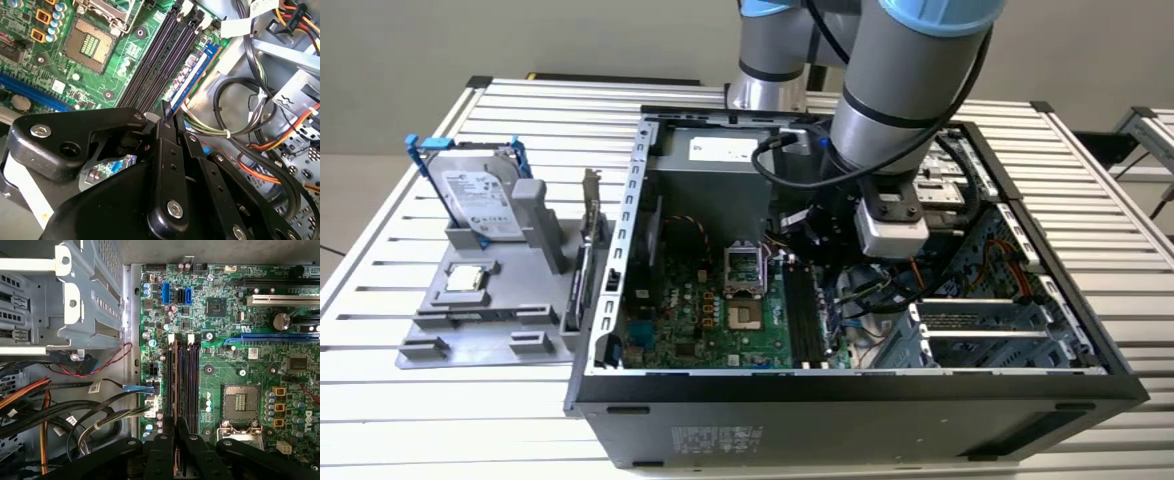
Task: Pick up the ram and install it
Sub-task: 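Insert the ram into the slot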
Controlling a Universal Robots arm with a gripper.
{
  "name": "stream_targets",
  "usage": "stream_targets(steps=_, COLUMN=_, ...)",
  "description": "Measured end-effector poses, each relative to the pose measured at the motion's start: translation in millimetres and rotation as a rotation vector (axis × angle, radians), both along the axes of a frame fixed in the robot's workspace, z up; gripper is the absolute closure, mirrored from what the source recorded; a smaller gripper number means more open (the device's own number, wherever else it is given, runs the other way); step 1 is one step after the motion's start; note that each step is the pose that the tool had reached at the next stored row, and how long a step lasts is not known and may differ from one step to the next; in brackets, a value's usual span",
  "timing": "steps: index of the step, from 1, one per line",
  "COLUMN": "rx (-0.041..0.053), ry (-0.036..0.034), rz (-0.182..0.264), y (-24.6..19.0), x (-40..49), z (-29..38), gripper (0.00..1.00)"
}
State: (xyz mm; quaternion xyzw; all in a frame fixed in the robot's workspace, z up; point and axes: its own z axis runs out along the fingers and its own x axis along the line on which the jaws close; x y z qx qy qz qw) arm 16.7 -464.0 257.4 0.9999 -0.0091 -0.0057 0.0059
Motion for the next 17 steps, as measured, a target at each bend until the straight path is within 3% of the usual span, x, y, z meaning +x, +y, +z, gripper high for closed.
stream_targets(steps=17, rx=0.0000, ry=0.0000, rz=0.000, y=0.7, x=1.9, z=-15.2, gripper=1.00)
